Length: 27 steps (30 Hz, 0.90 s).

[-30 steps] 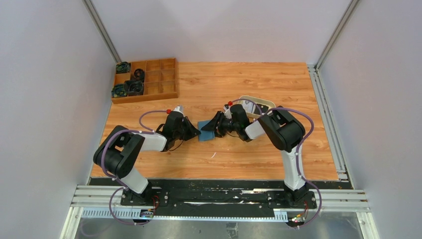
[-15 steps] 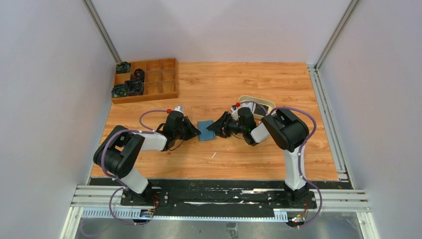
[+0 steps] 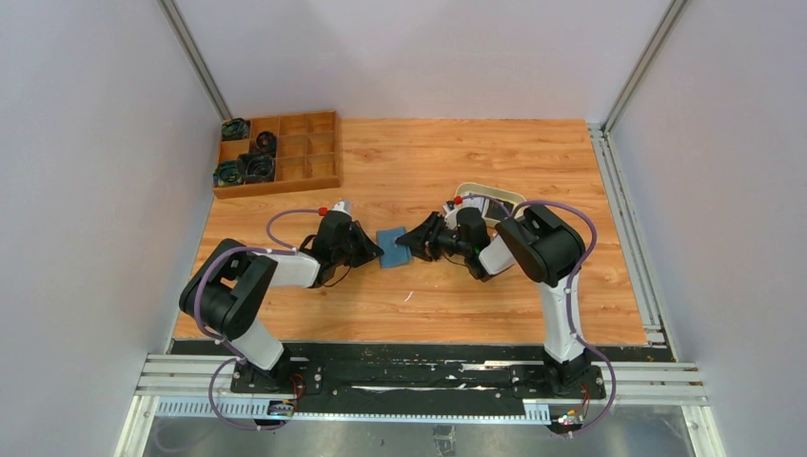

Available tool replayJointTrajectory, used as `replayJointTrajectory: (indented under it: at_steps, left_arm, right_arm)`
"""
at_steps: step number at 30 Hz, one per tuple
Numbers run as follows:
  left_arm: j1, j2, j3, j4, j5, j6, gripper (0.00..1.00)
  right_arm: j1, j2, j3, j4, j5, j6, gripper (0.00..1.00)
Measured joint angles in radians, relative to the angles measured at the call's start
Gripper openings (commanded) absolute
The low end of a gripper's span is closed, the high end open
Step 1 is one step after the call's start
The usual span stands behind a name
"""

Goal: Take the credit cards out of the card holder

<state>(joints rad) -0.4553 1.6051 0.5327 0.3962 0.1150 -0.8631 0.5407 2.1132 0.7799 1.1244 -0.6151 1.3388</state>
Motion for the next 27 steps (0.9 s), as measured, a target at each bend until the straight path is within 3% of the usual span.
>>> replayJointTrajectory:
  at_steps: [14,27]
  left_arm:
    - [0.000,0.002,0.000,0.002,0.000,0.008,0.00]
    - [0.000,0.003,0.000,0.003,0.000,0.016,0.00]
  right_arm:
    - [-0.005,0.029,-0.025,0.087,0.090,0.102,0.41]
    - [-0.005,0.008,-0.025,0.008,0.118,0.103,0.33]
